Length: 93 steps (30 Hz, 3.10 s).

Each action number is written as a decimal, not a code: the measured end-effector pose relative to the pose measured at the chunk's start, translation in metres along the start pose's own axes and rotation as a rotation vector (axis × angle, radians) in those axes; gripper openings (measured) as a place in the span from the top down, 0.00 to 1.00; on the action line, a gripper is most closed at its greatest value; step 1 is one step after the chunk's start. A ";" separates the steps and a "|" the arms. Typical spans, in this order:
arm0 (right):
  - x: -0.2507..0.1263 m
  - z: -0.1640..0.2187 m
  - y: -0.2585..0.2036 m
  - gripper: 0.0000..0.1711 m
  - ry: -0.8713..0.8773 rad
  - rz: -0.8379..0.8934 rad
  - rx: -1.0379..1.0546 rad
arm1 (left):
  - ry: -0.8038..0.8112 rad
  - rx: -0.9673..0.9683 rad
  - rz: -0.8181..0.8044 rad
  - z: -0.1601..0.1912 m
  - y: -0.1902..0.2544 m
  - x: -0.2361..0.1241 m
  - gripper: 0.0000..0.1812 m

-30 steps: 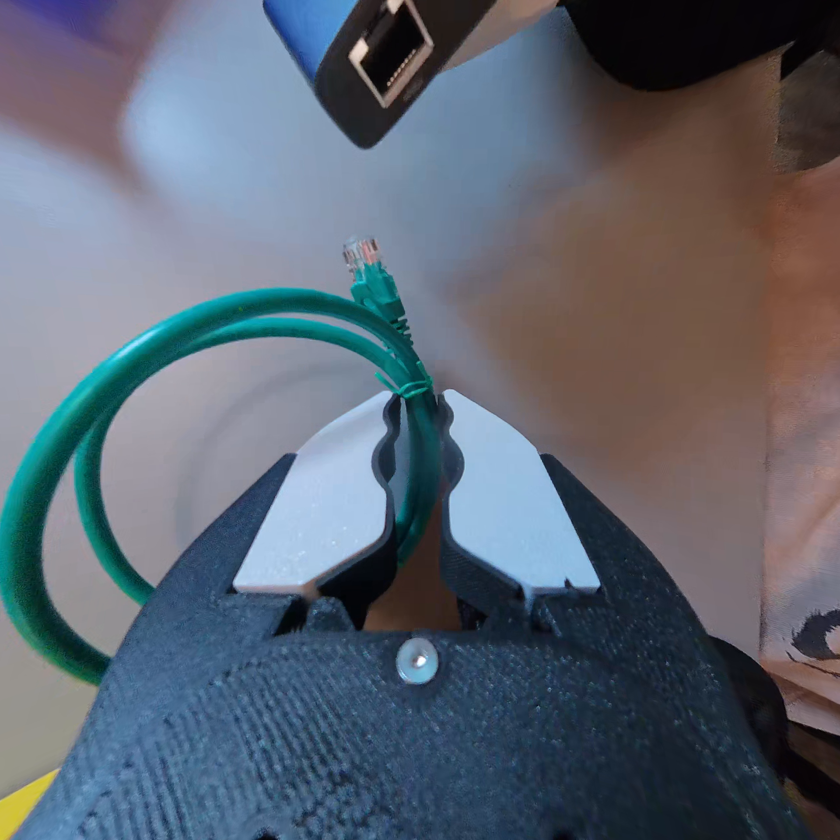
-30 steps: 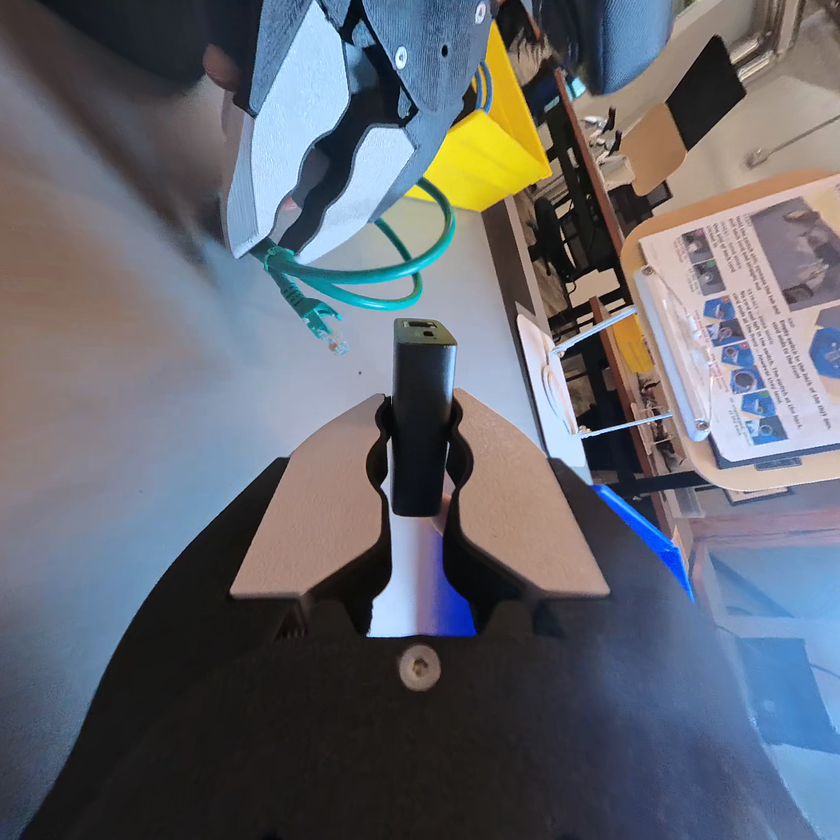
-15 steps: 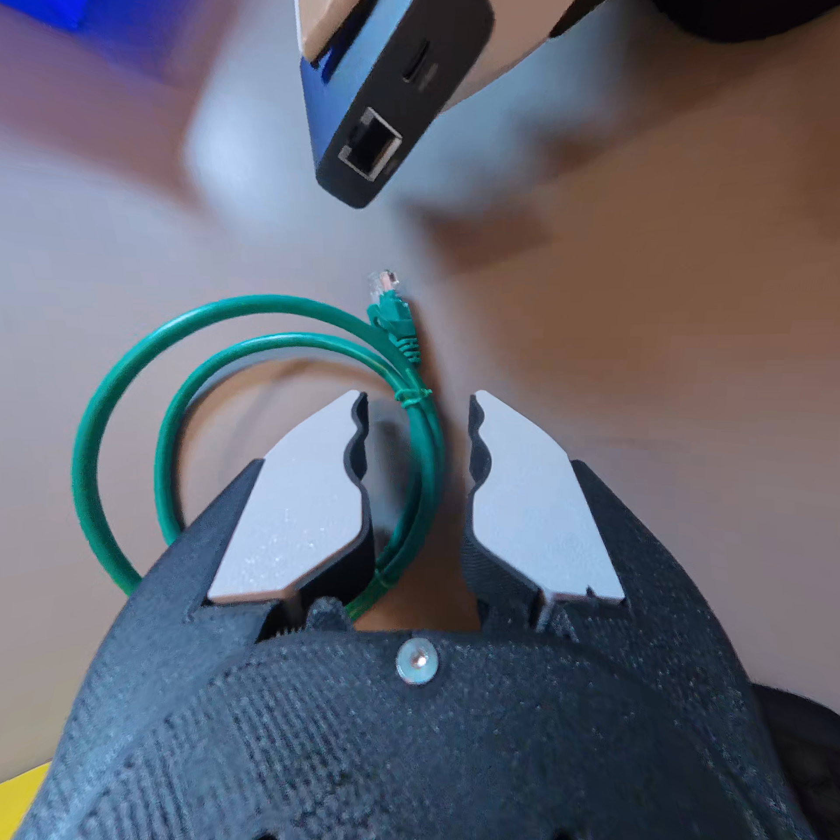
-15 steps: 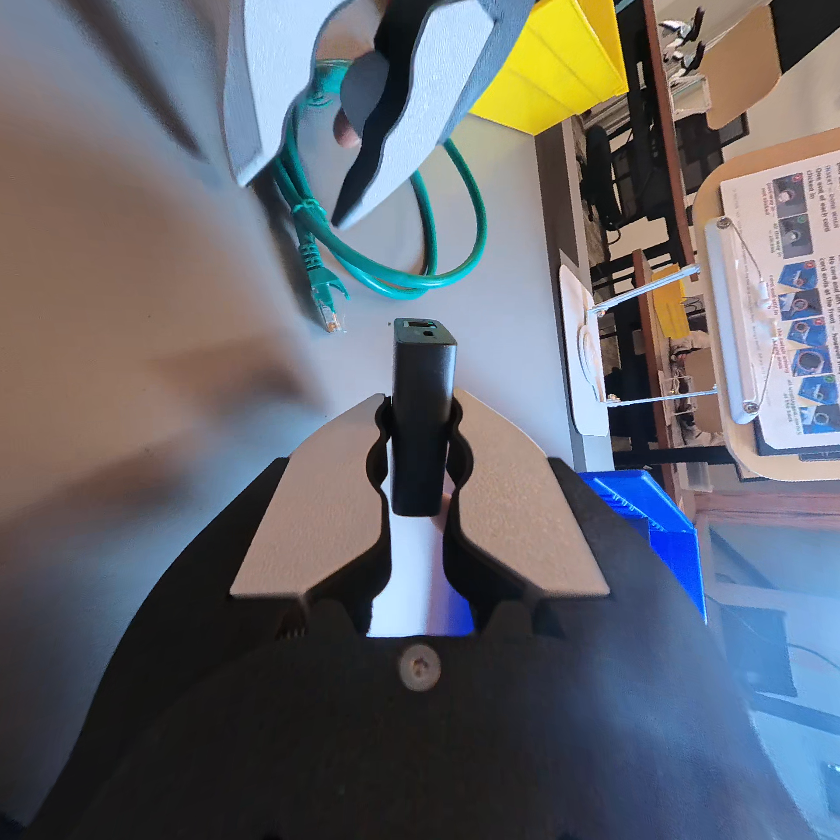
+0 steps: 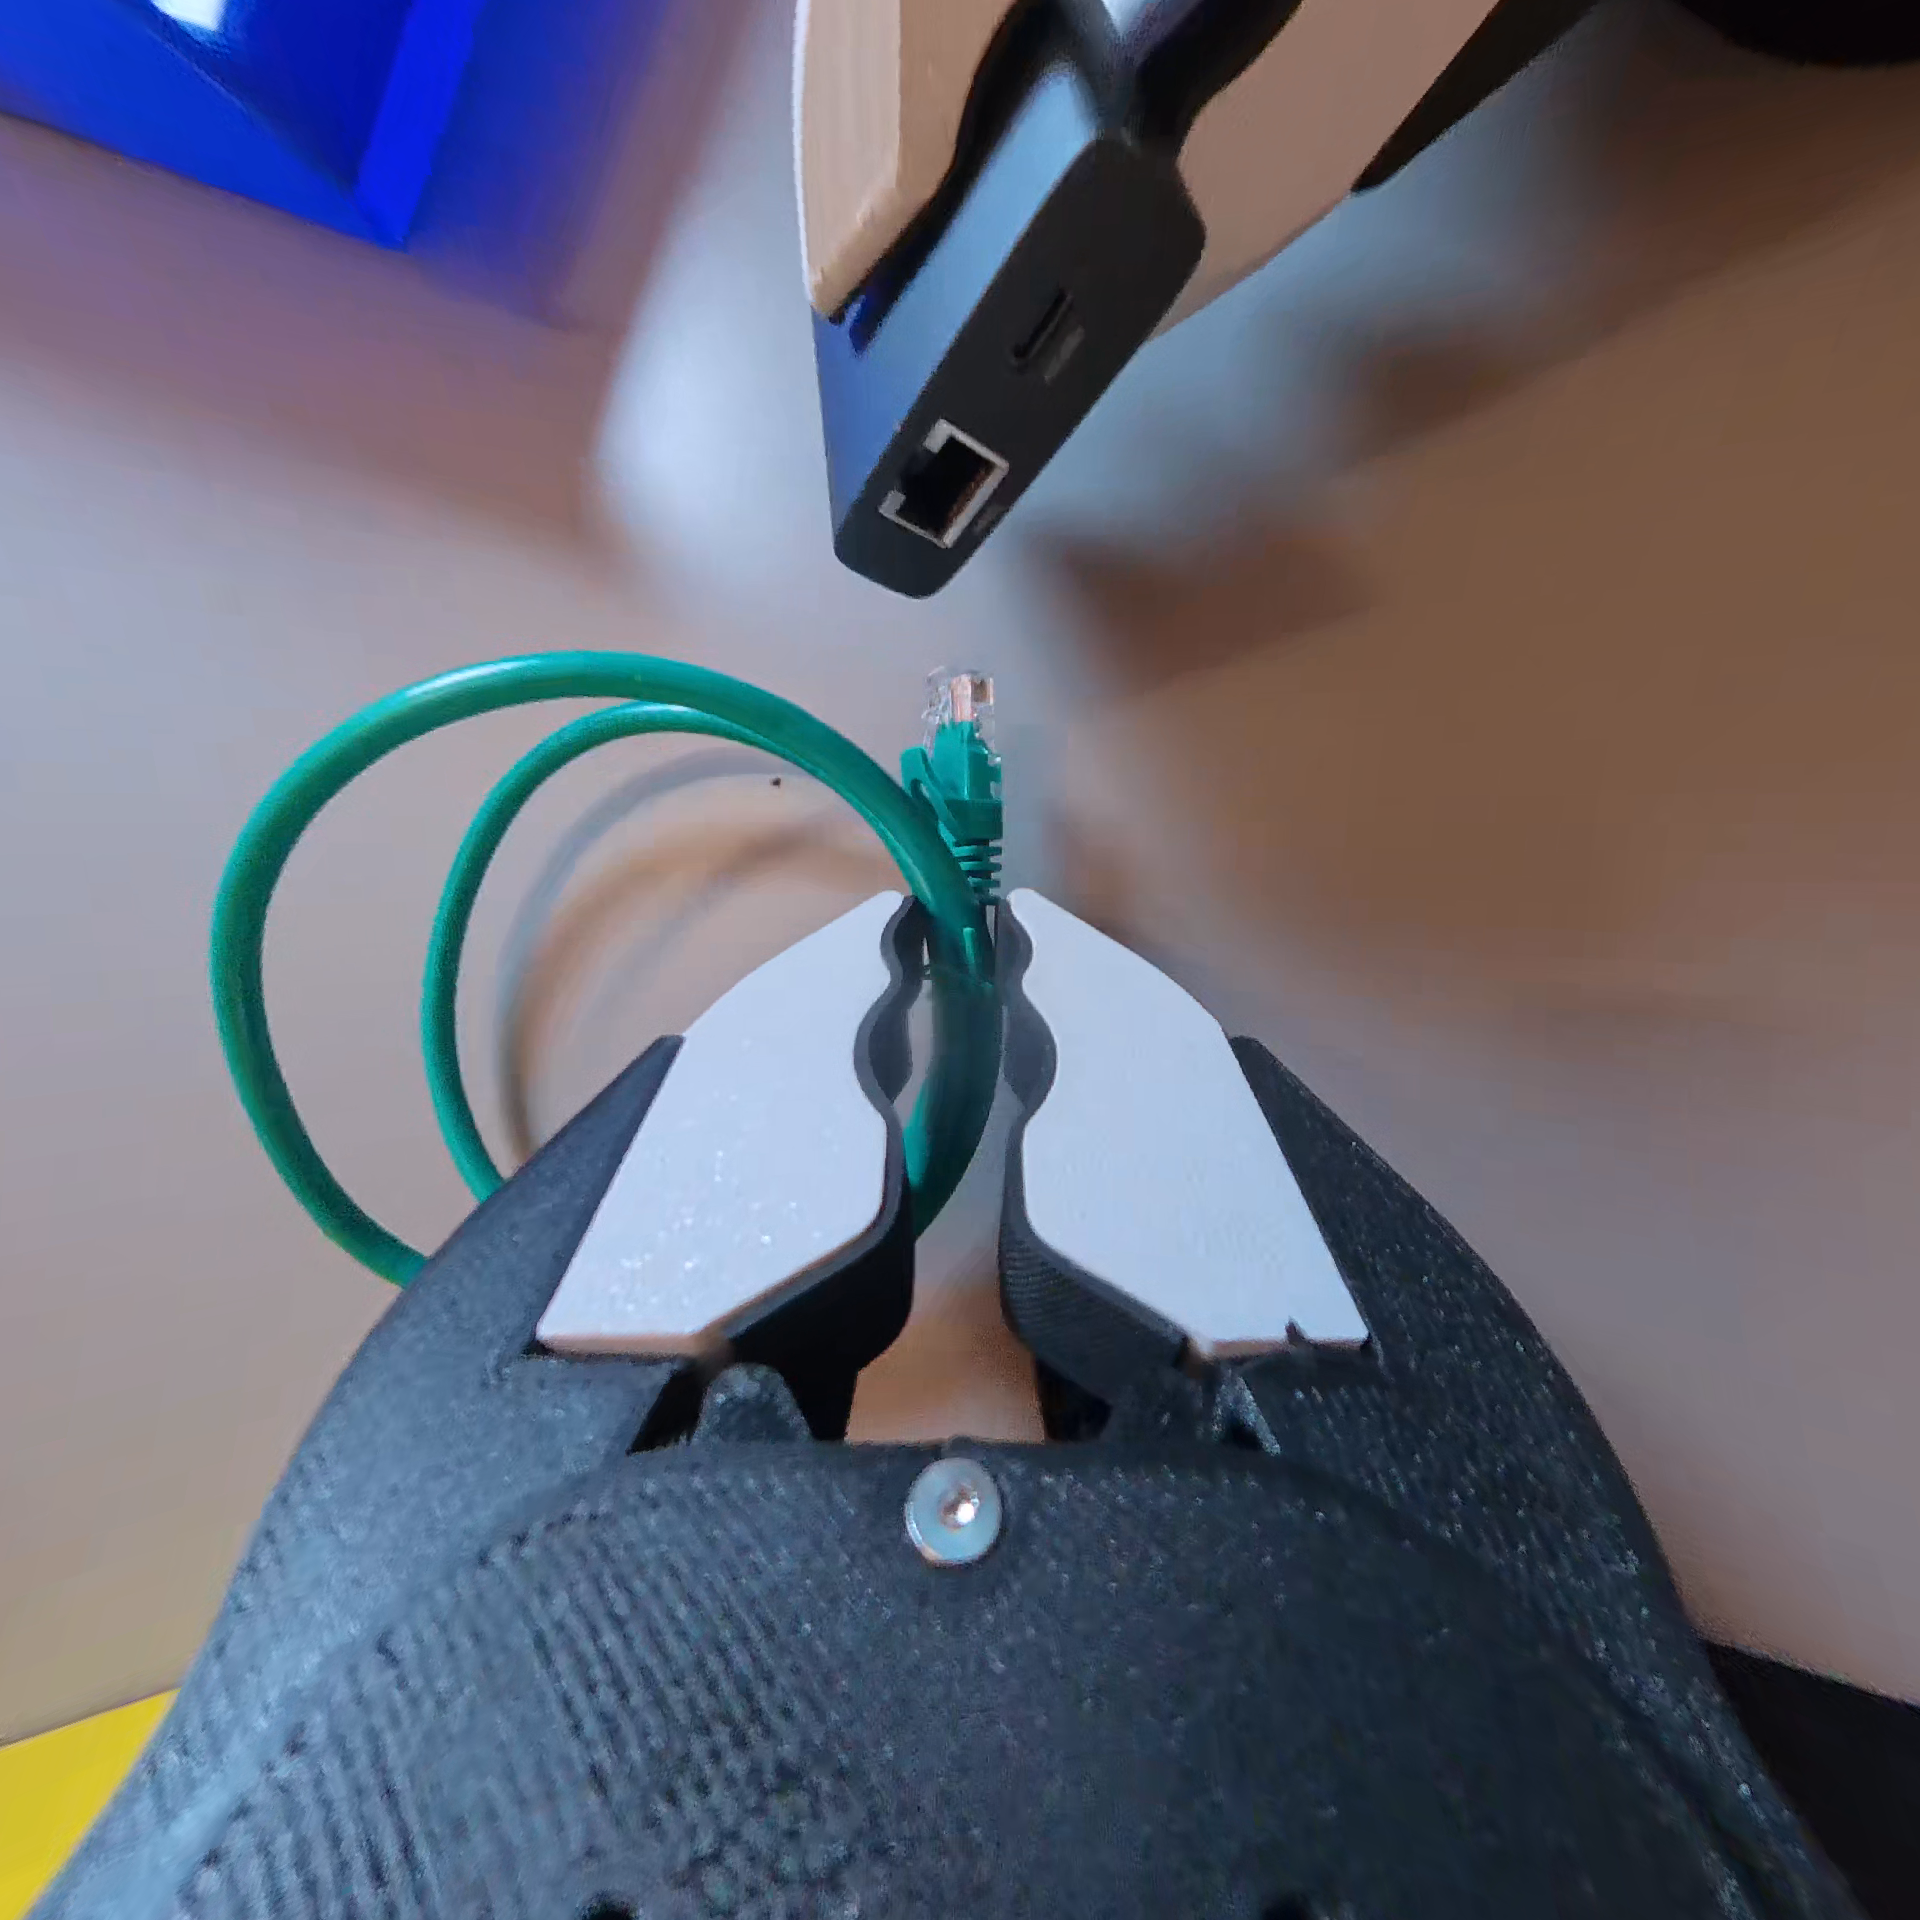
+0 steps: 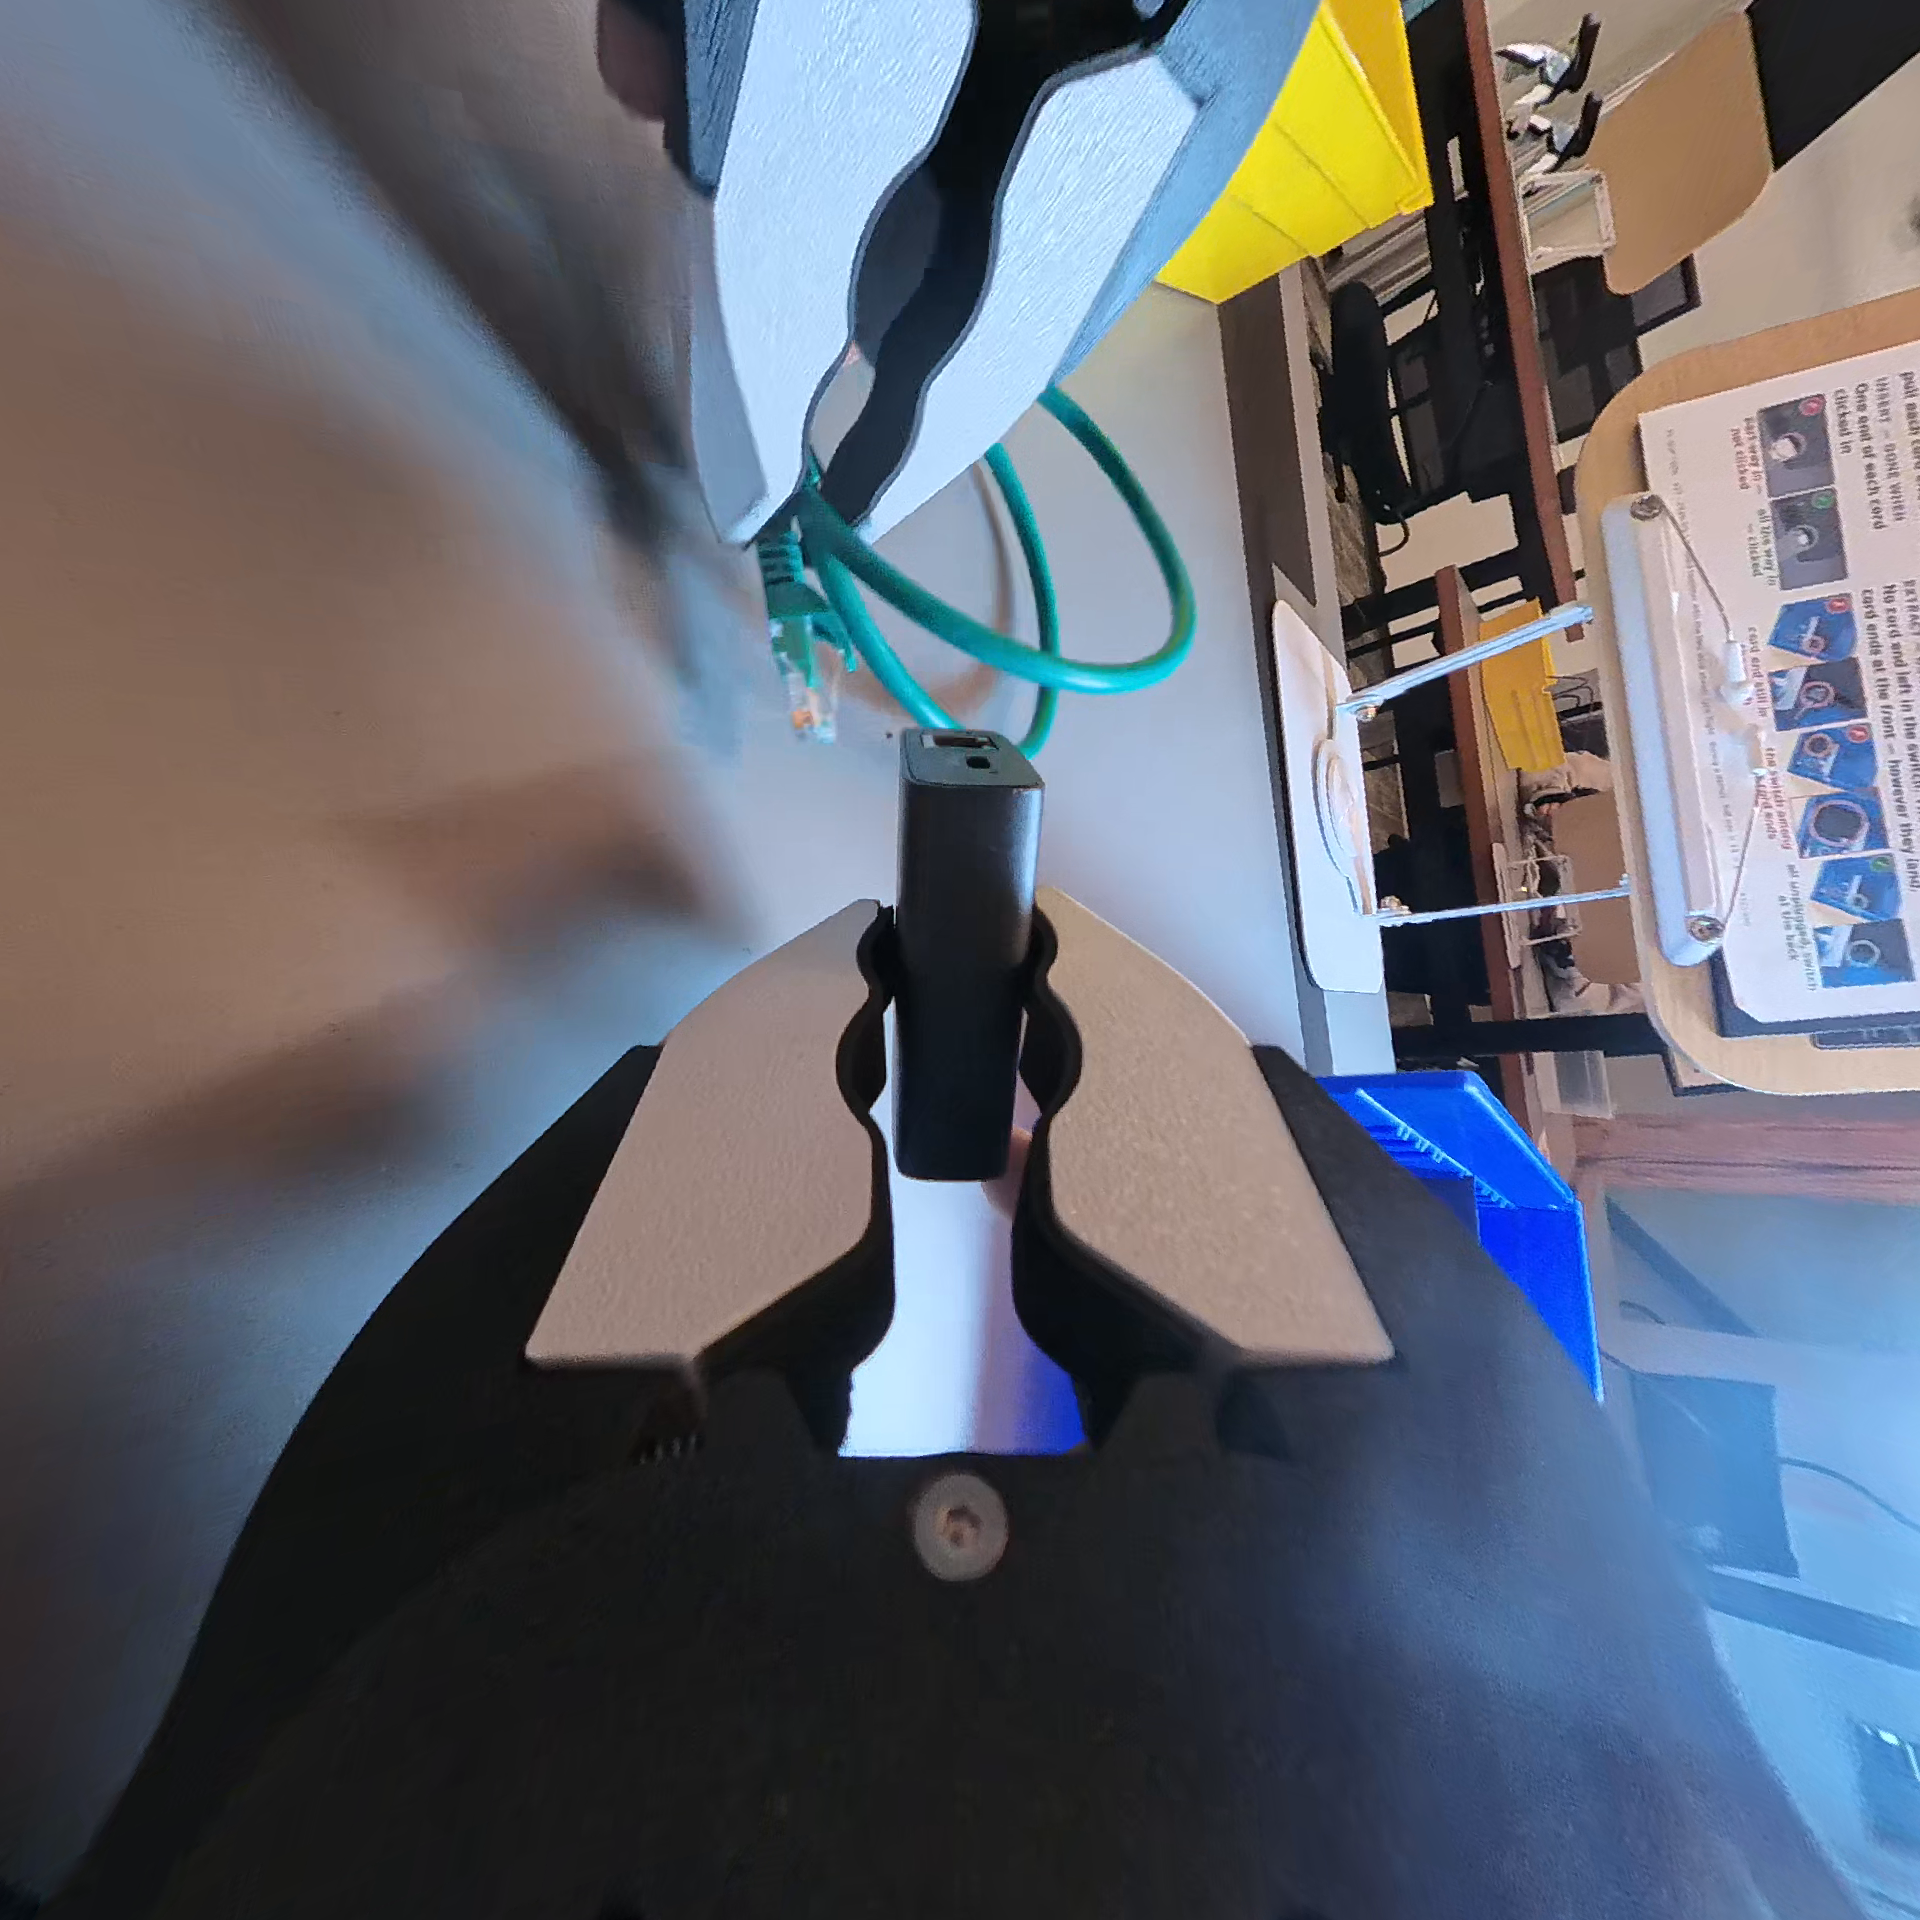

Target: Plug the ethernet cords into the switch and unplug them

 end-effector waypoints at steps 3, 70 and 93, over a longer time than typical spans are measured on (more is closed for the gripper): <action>0.002 0.000 0.002 0.87 -0.028 0.018 -0.004 | 0.003 0.032 -0.032 -0.008 -0.004 -0.011 0.93; -0.016 -0.026 0.004 0.88 0.332 -0.190 0.345 | 0.189 0.272 0.048 -0.022 0.022 -0.041 0.94; -0.011 -0.041 0.018 0.88 0.212 -0.119 0.312 | 0.287 0.354 -0.080 -0.042 0.030 -0.058 0.86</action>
Point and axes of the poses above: each gripper's, where its closed fingertips meet, x out along the fingers, z out of its underside, y = z × x across the jaws, the point moved 6 cm from there along -x, back along the fingers, and after that the axes turned 11 degrees about -x, right-handed, at the moved point
